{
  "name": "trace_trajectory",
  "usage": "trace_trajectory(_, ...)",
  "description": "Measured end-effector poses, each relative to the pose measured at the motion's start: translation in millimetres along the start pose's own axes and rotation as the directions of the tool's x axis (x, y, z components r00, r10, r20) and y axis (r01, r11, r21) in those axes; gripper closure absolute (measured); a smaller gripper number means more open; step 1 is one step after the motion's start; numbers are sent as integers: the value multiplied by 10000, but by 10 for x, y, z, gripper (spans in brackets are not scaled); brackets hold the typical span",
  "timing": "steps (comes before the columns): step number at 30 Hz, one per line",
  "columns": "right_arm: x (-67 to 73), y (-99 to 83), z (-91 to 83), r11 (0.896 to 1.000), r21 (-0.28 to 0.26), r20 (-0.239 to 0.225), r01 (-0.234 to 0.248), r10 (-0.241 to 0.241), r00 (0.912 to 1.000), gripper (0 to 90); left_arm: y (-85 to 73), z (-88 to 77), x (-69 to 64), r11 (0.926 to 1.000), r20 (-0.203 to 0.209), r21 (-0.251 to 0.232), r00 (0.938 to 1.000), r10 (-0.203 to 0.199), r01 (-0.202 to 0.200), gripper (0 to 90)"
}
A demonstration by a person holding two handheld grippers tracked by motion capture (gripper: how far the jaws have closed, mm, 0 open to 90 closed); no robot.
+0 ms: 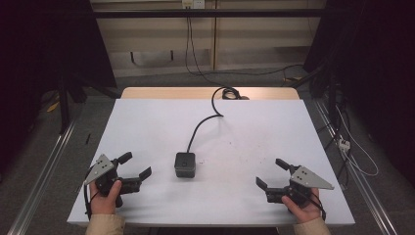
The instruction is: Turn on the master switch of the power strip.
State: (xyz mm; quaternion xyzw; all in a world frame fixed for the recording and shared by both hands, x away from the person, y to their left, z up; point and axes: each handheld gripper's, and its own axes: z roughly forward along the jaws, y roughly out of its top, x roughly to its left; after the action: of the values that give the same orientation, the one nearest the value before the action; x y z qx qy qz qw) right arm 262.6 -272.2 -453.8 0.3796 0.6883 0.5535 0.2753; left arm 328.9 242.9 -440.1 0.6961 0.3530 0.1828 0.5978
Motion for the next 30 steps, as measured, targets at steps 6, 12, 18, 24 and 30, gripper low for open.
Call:
trace_trajectory(6,8,4,1,10000,19,-24,17,-17,10000,38,12,22,-21,10000,133,-22,9999,-13,13,27)
trace_trajectory(12,11,5,0,10000,23,-32,19,-19,10000,38,35,60,-40,10000,294,-63,9996,41,-39,27)
trace_trajectory(18,7,2,-4,10000,23,-36,21,-21,10000,38,65,141,-84,10000,493,54,9988,33,-35,27)
trace_trajectory(24,4,-3,-6,10000,28,-33,22,-22,10000,38,93,224,-133,9999,622,101,9981,15,-22,31)
trace_trajectory(30,-1,-3,-13,10000,24,-11,26,-26,10000,38,121,289,-172,10000,761,69,9971,-51,46,33)
